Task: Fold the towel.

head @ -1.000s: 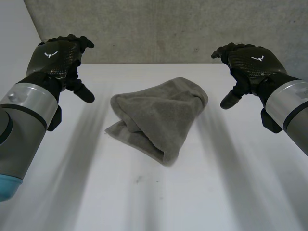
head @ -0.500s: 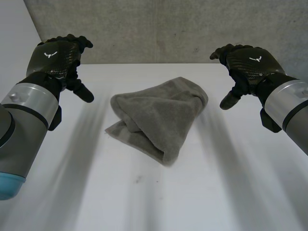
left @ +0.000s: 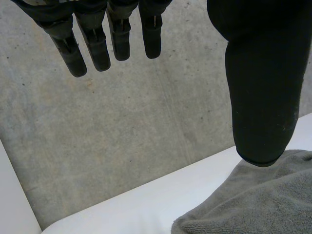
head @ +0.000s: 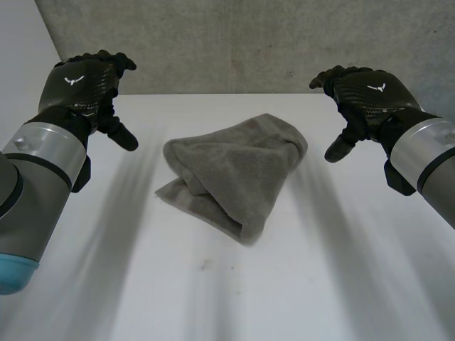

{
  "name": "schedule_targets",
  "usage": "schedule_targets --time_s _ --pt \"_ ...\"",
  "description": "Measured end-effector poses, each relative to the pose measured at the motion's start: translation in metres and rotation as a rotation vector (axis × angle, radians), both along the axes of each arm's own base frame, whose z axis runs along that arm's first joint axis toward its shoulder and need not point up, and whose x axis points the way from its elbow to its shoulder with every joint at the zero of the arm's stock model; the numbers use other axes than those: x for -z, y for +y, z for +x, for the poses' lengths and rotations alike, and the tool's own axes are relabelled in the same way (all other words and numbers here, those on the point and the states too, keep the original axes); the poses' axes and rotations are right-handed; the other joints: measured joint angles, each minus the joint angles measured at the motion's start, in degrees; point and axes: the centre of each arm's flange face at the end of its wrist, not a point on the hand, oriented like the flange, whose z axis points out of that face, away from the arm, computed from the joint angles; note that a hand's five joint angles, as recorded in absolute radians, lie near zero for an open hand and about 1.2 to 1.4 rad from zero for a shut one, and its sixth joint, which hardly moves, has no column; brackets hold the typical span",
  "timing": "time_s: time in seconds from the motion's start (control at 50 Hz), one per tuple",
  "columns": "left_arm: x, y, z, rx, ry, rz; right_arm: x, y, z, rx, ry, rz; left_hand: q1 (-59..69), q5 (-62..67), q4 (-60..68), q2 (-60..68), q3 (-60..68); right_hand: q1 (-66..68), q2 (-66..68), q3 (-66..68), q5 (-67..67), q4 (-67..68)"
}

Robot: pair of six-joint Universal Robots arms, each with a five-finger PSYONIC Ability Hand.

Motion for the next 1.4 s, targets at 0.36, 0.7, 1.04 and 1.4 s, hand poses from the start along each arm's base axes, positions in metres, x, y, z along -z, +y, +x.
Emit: schedule_targets --time_s 0.36,0.7,1.04,1.4 --pt "0.000 0.000 0.000 -0.002 0.000 -0.002 0.001 0.000 0.000 -0.003 0.001 -0.002 -5.45 -3.80 -5.57 -5.50 -5.46 -0.05 -0.04 -0.04 -7.14 0.00" --pt "-0.002 0.000 0.000 -0.001 0.003 -0.007 0.003 -0.003 0.002 -0.003 -0.006 -0.017 -6.38 -4.12 -6.49 -6.35 -6.36 -0.05 -0.04 -0.04 -7.14 0.00" --pt "-0.006 0.001 0.001 -0.001 0.007 -0.018 0.070 -0.030 0.098 -0.193 -0.024 0.060 -6.38 -4.12 -6.54 -6.37 -6.36 -0.05 -0.04 -0.04 -7.14 0.00" --pt "-0.004 0.000 0.001 -0.003 0.004 -0.015 0.155 -0.038 0.165 -0.296 0.084 0.245 -6.38 -4.12 -6.54 -6.38 -6.36 58.57 58.08 56.07 51.15 57.17"
